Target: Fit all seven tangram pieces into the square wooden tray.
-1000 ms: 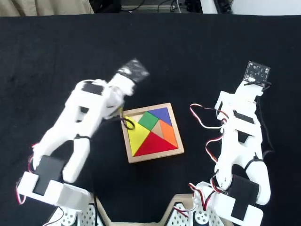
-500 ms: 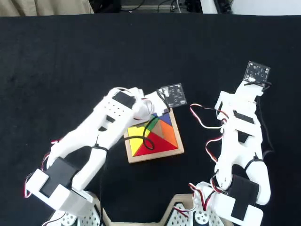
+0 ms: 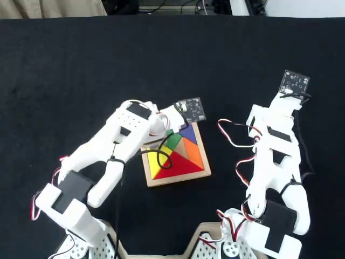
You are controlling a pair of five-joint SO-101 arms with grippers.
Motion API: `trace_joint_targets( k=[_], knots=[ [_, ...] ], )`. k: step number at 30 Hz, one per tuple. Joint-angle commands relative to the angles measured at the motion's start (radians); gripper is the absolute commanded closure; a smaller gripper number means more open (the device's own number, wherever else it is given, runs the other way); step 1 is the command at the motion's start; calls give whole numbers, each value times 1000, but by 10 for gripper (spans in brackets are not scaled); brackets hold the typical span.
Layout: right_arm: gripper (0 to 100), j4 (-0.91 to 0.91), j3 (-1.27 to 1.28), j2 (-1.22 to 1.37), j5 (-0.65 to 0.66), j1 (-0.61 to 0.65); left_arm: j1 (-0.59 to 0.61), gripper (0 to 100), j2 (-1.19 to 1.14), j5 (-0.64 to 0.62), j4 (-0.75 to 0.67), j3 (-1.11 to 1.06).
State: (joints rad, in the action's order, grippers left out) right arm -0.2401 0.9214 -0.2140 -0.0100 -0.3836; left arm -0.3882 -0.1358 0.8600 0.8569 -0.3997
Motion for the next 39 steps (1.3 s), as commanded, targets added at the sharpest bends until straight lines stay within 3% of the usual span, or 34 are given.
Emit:
trace_joint_targets(
  k=[1,17,26,31,39],
  knots=[
    [987,23,-13,-42,-6,-11,-1,747,-8,3,14,39],
    [987,23,-16,-42,-3,-11,7,743,43,-29,15,76],
    [987,23,-15,-41,-2,-9,79,747,252,-161,143,81],
    [987,23,-15,-41,-2,-9,179,748,259,-83,25,-107],
    [987,23,-13,-41,0,-9,163,748,149,-137,-152,-160]
  ],
)
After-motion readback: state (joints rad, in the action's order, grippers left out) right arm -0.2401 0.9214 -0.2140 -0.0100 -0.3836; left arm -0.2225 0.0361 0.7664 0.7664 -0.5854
